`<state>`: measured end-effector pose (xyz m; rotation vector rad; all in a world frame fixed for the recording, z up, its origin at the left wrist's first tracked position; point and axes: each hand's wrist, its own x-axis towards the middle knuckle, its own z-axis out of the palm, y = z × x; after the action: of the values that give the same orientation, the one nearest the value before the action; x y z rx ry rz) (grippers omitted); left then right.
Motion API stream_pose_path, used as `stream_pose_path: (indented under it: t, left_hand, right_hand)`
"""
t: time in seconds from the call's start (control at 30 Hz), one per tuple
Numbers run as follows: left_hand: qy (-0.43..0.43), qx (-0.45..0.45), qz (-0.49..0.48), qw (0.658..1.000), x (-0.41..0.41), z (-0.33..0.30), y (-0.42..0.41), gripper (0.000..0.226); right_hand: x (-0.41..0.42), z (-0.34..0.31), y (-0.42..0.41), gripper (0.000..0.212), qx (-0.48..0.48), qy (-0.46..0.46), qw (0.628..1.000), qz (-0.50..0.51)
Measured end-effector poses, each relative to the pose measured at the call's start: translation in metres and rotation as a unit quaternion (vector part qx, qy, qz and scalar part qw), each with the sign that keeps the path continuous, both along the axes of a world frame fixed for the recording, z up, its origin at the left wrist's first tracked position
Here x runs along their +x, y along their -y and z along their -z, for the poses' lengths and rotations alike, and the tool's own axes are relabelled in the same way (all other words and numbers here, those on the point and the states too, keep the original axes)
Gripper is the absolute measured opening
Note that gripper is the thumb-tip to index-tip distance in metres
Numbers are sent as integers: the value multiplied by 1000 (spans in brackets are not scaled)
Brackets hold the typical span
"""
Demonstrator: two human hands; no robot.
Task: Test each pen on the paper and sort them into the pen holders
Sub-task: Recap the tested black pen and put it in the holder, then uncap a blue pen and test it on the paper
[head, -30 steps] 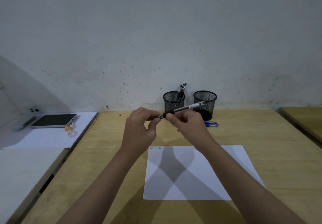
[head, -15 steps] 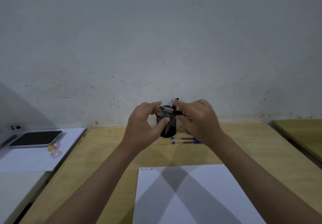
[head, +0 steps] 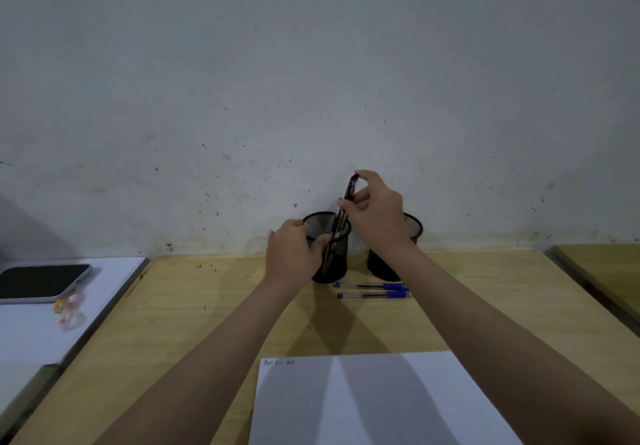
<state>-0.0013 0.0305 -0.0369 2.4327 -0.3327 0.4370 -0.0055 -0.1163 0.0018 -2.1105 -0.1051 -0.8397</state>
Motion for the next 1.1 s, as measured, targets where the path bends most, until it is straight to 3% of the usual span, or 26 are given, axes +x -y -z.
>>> stream_pose_path:
  t: [0.13, 0.23, 0.43, 0.6, 0.73, 0.9, 1.1]
  left_hand:
    - [-7, -22, -1, 1000, 3, 4, 1, 46]
    - [0, -18, -5, 1000, 3, 5, 1, 49]
    - [-1, 1, -20, 1000, 0, 2, 3, 48]
    - [-16, -24, 15, 999, -7, 9, 1, 56]
    - [-14, -31, 33, 999, -34, 20, -11, 55]
    - [-45, 24, 33, 998, -75, 37, -43, 66]
    - [-141, 111, 138, 974, -114, 53, -101, 103]
  right_hand:
    - [9, 21, 1, 24, -84, -66, 994, 40]
    - [6, 30, 7, 28, -111, -73, 990, 46]
    - [-29, 26, 36, 10, -131, -58, 990, 17]
    - [-59, 41, 56, 14, -219, -189, 957, -5]
    - [-73, 63, 59, 23, -330, -248, 911, 20]
    - [-77, 83, 57, 31, -396, -271, 876, 40]
    - [-79, 90, 51, 27, -394, -257, 881, 55]
